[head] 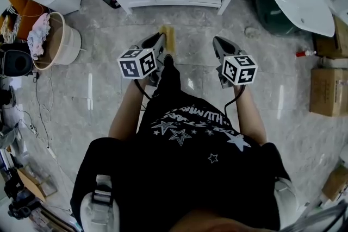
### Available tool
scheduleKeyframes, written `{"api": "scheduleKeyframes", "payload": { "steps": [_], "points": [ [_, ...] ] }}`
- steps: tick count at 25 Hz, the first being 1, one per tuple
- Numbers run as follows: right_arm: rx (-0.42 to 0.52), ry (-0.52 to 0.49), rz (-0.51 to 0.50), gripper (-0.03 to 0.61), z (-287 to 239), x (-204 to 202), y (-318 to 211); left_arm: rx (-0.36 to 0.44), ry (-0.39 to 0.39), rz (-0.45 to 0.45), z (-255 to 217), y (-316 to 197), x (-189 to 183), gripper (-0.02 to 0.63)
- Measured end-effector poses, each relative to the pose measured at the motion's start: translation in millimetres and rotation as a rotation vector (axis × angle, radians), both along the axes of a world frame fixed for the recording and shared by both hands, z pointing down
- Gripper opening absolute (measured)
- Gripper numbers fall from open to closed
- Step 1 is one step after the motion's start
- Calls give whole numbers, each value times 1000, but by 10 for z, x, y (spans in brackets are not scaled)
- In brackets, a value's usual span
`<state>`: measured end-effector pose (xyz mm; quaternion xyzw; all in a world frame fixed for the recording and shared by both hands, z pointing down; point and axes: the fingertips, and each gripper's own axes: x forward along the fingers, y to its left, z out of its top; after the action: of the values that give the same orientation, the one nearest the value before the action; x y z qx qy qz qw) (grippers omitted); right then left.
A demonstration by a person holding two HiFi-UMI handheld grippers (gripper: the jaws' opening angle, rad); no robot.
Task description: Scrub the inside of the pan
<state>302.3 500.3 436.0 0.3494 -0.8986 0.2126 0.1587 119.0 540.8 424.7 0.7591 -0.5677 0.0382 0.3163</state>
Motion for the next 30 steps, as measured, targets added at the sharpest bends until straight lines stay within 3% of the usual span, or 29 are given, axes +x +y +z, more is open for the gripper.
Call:
{"api": "scheduleKeyframes", "payload": {
  "steps": [14, 30],
  "points": [
    [-50, 17, -13, 6, 32, -1013, -1489, -23, 25, -15, 19, -1408, -976, 43],
    [-62, 69, 40, 6, 36, -1816, -2575, -34, 74, 25, 95, -2501, -1846, 43]
  ]
}}
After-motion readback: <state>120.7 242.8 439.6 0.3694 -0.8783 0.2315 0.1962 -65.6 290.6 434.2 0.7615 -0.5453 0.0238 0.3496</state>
